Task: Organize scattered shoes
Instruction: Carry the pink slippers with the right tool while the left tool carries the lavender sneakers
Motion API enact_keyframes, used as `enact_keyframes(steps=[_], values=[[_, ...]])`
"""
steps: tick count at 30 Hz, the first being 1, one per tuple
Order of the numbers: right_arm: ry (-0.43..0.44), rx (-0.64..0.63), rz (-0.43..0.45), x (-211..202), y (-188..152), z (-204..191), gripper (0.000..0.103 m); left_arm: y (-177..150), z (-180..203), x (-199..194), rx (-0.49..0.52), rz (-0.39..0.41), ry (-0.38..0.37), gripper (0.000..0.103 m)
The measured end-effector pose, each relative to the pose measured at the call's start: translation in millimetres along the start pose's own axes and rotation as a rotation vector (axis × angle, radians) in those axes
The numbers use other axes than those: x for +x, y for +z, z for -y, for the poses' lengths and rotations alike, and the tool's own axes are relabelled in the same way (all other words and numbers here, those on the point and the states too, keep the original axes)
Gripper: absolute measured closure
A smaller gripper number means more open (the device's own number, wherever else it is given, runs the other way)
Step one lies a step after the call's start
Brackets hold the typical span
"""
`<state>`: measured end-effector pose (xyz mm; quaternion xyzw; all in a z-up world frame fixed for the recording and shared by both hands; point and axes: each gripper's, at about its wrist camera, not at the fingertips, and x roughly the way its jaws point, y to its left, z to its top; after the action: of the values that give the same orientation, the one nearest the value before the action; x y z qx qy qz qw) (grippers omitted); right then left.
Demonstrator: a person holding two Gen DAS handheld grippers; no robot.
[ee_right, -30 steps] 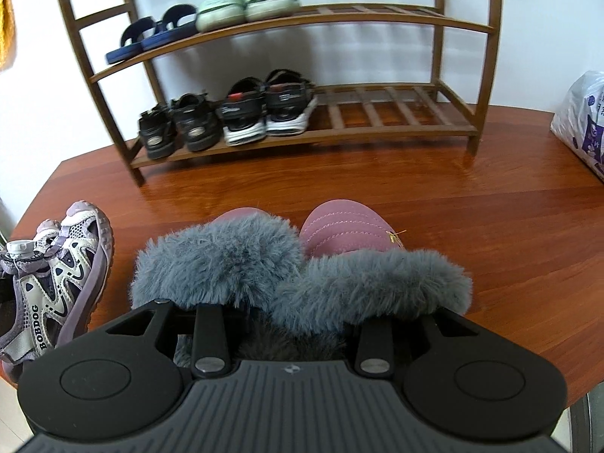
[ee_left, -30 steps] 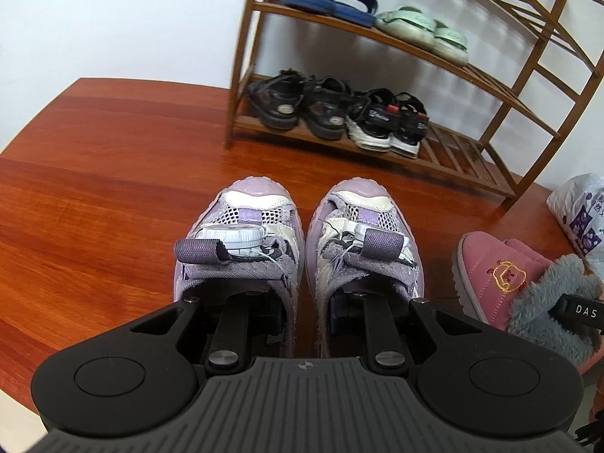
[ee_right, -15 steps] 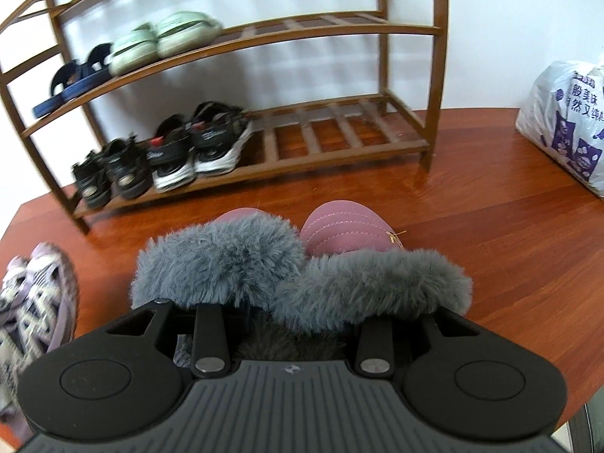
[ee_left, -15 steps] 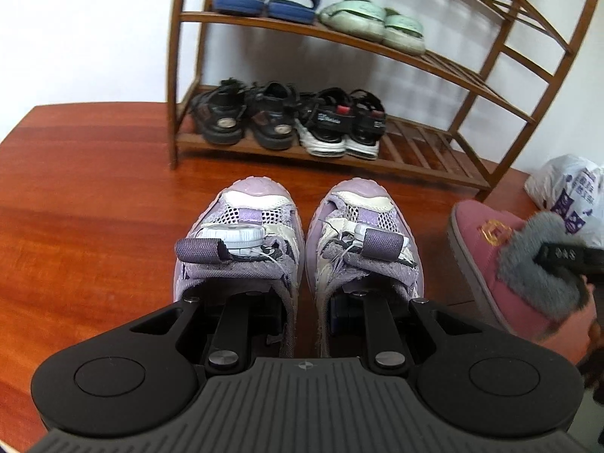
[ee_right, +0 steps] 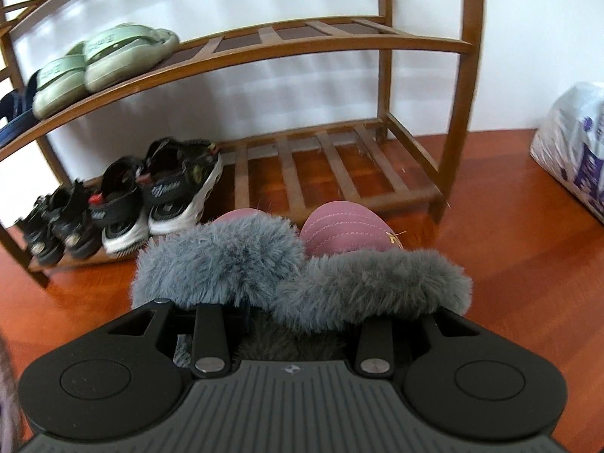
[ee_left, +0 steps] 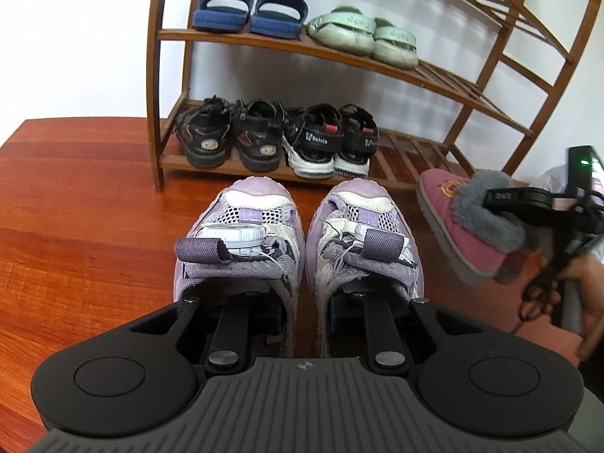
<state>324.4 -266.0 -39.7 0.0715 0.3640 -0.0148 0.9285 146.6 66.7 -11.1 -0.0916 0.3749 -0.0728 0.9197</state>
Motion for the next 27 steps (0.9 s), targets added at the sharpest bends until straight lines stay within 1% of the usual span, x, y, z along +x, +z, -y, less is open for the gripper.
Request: enact_keyframes(steps=[7,12,18,23,27], values=[[0.034,-0.021,0.015,56,38,5,0.062,7,16,-1,-0.08,0.028,0.09,0.08],[0.059,-0.023,0.044,95,59,6,0.062,9,26,-2,-0.12,0.048,0.13,0.08],[0.044,-0.046,0.097,130,76,3,0.062,10,35,-4,-0.158,0.058,0.183,0.08],[0.066,-0.041,0.105,152,88,3,0.062,10,39,-4,-0.188,0.063,0.236,0.08],[0.068,-0.069,0.12,165,91,-1,0.061,12,40,-1,-0.208,0.064,0.269,0.08]])
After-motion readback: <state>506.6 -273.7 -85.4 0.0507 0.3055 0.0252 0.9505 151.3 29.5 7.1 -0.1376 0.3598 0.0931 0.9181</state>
